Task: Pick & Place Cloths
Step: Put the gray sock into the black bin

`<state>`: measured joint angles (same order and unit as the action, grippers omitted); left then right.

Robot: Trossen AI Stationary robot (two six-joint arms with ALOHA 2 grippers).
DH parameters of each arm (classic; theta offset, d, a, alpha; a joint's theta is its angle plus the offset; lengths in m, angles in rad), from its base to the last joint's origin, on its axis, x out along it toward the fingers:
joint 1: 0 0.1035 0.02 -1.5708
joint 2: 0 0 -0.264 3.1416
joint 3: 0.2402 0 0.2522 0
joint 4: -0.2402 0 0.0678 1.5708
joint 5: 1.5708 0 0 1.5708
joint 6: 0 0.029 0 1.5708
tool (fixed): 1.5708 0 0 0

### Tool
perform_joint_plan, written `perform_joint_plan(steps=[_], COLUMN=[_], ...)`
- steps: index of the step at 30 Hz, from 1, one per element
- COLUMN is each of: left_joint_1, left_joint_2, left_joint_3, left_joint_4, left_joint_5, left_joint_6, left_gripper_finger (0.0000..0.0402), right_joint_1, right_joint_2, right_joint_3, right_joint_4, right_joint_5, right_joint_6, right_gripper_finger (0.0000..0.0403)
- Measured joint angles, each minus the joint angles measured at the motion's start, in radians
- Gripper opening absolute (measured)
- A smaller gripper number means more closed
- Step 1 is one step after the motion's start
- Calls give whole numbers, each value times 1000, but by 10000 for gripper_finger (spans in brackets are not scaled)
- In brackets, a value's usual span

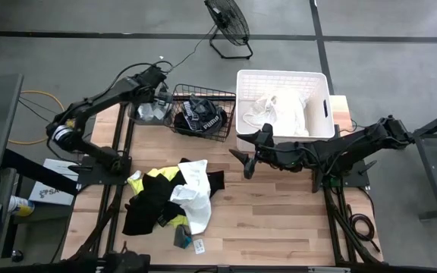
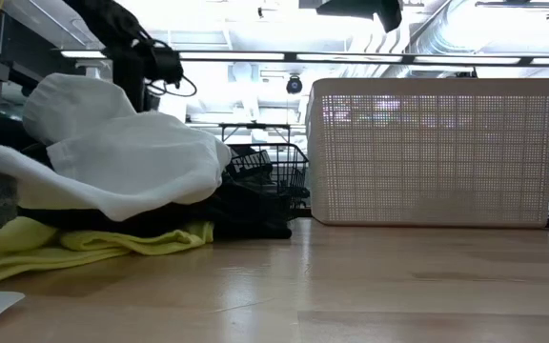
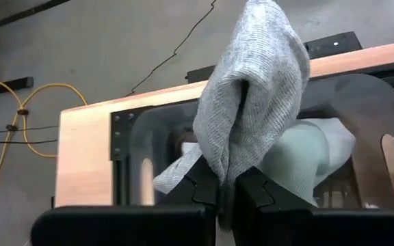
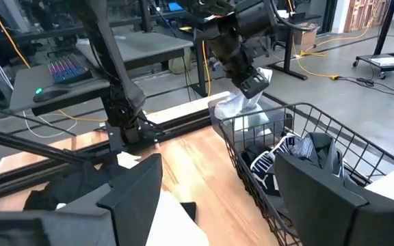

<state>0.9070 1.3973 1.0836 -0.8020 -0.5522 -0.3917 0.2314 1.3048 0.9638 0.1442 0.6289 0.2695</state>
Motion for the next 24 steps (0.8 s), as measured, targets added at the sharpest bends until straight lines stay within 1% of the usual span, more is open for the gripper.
perform_joint_plan(steps=[3,5,13,15,24], left_joint_1=[13,24,97,113,136], left_joint_2=[38,62,140,151,219], left_joint_3=[0,0,0,0,0], left_joint_4=[16,21,14,17,20], left_joint_5=[5,30,204,231,246], left_joint_6=[-3,-5,11,20,49], left_gripper_finger=[6,5,5,5,6], right_joint_1=[0,0,0,2,5], right_joint_2=[0,0,0,0,0], right_joint_3=[0,0,0,0,0], right_joint_4=[-22,-43,-76,-81,-83], right_joint_5=[-1,-1,-6,-6,-6], right_joint_6=[28,47,78,91,101], right_gripper_finger=[275,275,275,275,275])
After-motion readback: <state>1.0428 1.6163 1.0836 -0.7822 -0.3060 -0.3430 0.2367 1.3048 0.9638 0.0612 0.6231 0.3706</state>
